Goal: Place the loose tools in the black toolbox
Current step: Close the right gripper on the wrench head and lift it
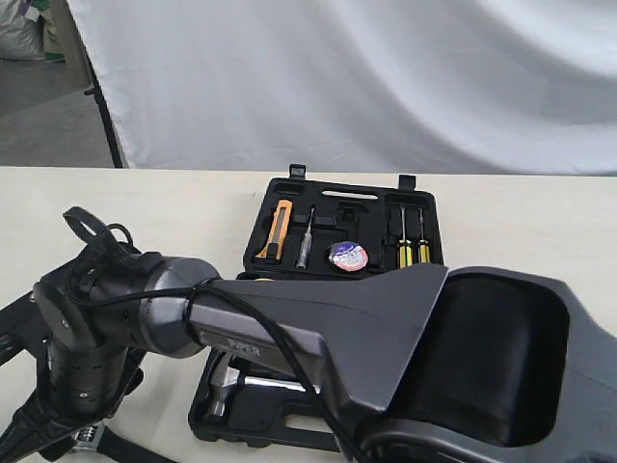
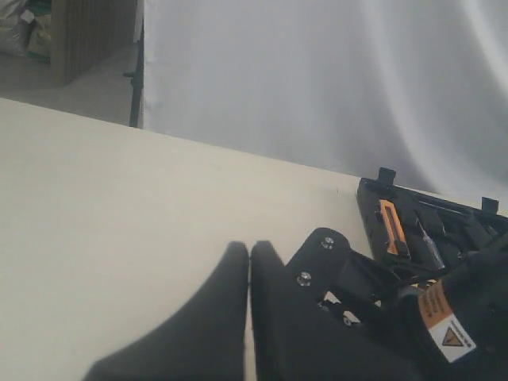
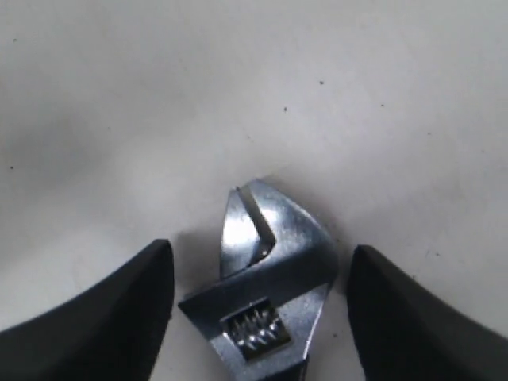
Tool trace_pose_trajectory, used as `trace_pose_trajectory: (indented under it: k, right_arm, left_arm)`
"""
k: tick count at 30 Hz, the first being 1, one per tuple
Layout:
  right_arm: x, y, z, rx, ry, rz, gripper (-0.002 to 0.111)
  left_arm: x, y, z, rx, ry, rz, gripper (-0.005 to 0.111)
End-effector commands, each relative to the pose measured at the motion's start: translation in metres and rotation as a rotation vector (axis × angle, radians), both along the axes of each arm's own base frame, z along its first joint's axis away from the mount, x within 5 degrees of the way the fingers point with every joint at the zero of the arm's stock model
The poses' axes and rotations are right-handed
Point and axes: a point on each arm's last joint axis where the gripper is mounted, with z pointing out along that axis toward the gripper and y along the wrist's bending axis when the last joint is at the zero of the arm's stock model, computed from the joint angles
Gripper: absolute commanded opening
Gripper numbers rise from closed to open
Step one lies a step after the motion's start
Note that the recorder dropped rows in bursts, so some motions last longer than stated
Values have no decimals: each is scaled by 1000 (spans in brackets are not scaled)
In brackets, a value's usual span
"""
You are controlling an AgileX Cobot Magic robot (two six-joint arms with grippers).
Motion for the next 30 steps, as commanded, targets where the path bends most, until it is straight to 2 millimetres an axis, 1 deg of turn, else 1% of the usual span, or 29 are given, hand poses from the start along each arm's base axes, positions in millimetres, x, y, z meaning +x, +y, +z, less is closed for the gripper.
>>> trace_pose_trajectory:
  k: [1,2,5,8,10,12,17,21,24,30]
  right_arm:
    - [-3,-13,-12,-131,60,10,40]
    - [-3,-13,-9,-128,59,11,32]
    - [-4,-14,-2,-127,65,11,18]
    - [-7,-15,7,-122,97,-2,6]
    - [-9,-16,14,-123,121,-4,0]
    - [-11,-18,21,-124,131,-2,-1]
    - [-13,-24,48,-120,129,8,-1]
    - [-14,-30,64,-136,119,19,-1]
    - [-14,-36,72,-165,116,27,-1]
    - [-8,-41,74,-221,44,26,-1]
  left_arm:
    - [-1,1,2,2,-13,26,1]
    - [-1,1,2,2,-13,26,1]
    - [-1,1,2,2,-13,26,1]
    - [-1,1,2,2,-13,26,1]
    - [-1,1,2,2,-13,26,1]
    - [-1,1,2,2,-13,26,1]
    - [-1,1,2,2,-13,26,1]
    - [-1,1,2,2,-13,26,1]
    - [-1,1,2,2,-13,26,1]
    - [-1,1,2,2,-13,26,1]
